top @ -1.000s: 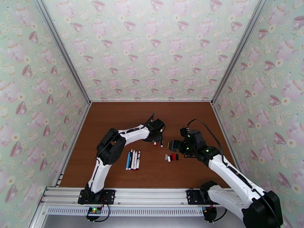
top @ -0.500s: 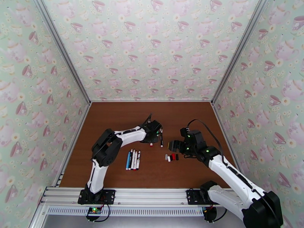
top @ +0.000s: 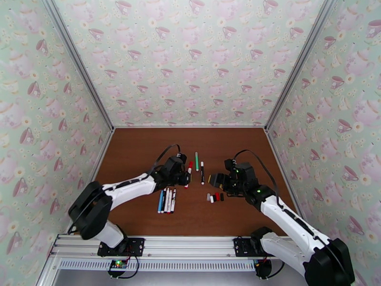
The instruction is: Open the pen caps
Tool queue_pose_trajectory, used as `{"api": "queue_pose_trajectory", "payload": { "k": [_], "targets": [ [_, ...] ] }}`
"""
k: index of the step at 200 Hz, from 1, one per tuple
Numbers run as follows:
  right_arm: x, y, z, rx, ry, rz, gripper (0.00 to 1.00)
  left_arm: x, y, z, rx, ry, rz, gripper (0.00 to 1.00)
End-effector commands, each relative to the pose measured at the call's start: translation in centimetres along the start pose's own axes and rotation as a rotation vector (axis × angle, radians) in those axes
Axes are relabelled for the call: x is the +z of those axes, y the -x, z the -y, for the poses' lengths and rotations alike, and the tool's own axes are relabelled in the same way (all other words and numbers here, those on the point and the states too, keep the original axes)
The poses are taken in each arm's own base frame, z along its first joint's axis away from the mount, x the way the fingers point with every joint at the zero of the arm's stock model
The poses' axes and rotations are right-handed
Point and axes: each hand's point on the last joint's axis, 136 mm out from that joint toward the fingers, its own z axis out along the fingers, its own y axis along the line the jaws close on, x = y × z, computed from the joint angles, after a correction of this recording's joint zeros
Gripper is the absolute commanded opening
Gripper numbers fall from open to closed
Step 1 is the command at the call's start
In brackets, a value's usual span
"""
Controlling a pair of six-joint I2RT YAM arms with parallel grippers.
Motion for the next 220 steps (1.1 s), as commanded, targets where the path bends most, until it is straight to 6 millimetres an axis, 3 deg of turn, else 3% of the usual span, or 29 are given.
{"api": "queue_pose_trajectory", "payload": {
  "k": [1,47,84,136,193,220],
  "targets": [
    [0.1,0.9,-2.9,0.032,0.131,0.011,0.69,-1.6,0.3,3.8,0.086,-0.218,0.036,0.16],
    [0.4,2.0,-5.4,0.013,0.209,-0.001,0.65,-3.7,-1.2,7.2,0.088,-0.446,0.03,0.16],
    [0.7,2.3,-6.4,-0.004,0.232,-0.007,0.61,-4.9,-1.6,8.8,0.09,-0.526,0.024,0.15],
    [1.1,2.6,-7.8,-0.025,0.237,-0.015,0.53,-4.7,-2.3,9.3,0.097,-0.514,0.003,0.14],
    [2.0,2.5,-7.3,-0.048,0.145,-0.023,0.45,-4.5,-2.2,8.7,0.121,-0.418,0.025,0.11],
    [2.6,2.4,-6.9,-0.066,0.105,-0.028,0.42,-4.7,-2.4,9.4,0.144,-0.425,0.014,0.11]
  ]
}}
